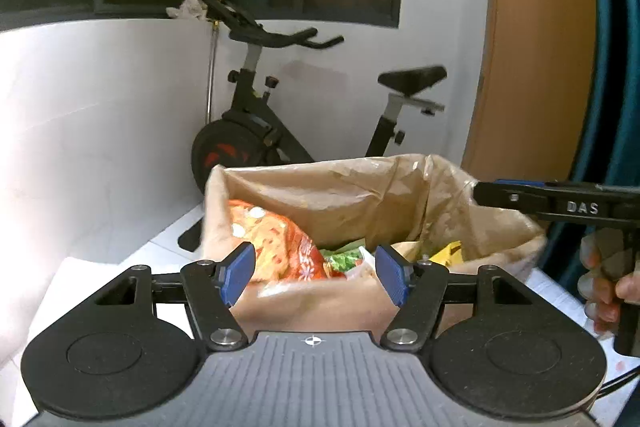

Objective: Organize snacks
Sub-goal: 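Lower both open grippers back toward the remaining snacks in front of the box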

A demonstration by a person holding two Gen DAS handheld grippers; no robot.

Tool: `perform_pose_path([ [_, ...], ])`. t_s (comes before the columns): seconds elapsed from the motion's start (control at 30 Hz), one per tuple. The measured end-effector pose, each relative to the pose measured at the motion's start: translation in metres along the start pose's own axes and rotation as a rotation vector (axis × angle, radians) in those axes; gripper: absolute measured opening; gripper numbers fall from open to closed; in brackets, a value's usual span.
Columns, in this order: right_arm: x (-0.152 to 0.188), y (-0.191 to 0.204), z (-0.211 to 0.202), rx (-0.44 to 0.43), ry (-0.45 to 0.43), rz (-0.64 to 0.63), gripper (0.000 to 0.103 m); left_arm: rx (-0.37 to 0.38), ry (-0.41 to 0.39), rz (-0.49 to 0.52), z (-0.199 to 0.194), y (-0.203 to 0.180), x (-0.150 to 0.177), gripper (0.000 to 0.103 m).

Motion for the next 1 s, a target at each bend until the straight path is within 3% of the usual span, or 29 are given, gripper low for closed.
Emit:
perform_pose_path([
  [0.13,0.005,-0.001,-0.036,-0.061,-0.09,-0.054,0.058,-0.02,-0.024,-0.041,-0.033,0.017,0.013,0.068],
  [0.27,0.021,-0.002,-0.064,-0.059,-0.151,-0.08,0.058,-0.076,-0.022,-0.056,-0.052,0.032,0.029,0.068],
  [0.47,0.053,-0.01,-0.084,-0.014,-0.146,0.007,0.058,-0.116,0.047,-0.165,-0.05,0.048,0.063,0.067],
  [0.8,0.113,-0.011,-0.077,0.019,0.038,0.022,0.058,-0.139,0.158,-0.166,-0.026,0.043,0.104,0.066],
  [1.0,0.146,-0.004,-0.045,-0.016,0.237,0.042,0.058,-0.161,0.195,-0.172,-0.018,0.042,0.121,0.065],
])
Point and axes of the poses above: each gripper's, at about its wrist camera, not at the fingertips, and z roughly the way its jaws point, y to its left, x to its underside, the point moved 1 cm from there along z, roughly the way its jaws point, and after that the axes turned 11 degrees about -y, right-handed, at the moved point
